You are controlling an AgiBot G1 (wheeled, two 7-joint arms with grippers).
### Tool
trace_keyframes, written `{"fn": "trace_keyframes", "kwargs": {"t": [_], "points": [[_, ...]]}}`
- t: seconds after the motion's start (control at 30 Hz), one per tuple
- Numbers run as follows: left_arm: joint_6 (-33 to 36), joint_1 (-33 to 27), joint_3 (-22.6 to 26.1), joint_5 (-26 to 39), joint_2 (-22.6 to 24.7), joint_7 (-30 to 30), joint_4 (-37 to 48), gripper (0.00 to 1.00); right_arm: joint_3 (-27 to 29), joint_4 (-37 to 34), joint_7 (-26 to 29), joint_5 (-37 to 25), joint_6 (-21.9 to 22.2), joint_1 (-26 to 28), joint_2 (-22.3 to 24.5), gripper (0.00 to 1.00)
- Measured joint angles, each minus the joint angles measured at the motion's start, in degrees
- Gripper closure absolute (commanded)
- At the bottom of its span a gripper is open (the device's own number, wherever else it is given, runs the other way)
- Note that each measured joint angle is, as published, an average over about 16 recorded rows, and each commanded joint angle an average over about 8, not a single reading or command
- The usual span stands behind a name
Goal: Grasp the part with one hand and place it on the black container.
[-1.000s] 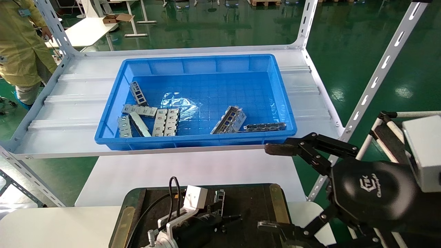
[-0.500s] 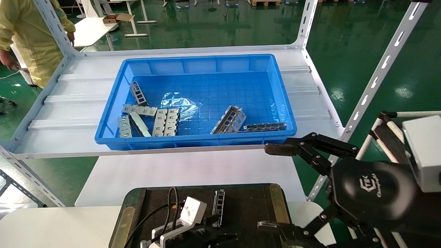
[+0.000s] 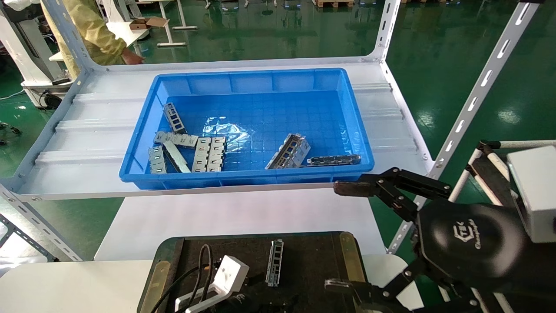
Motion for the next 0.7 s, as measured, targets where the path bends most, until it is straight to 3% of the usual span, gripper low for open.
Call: {"fn": "trace_keyframes", "kwargs": {"t": [0.37,0.53,0.7], "points": [[-24.2,-7.4,16.1,26.6,-6.6,-26.3,1.1,0.0,0.0,0.0,0.0,0.0,0.0,0.0,0.0,0.0],[-30.3,-13.9,23.2,37.2,-8.2,-39.2,1.9,0.0,0.0,0.0,0.0,0.0,0.0,0.0,0.0,0.0],[-33.1,-19.6,28.0,43.9,-8.8,-48.3,2.6,0.0,0.0,0.0,0.0,0.0,0.0,0.0,0.0,0.0]]}}
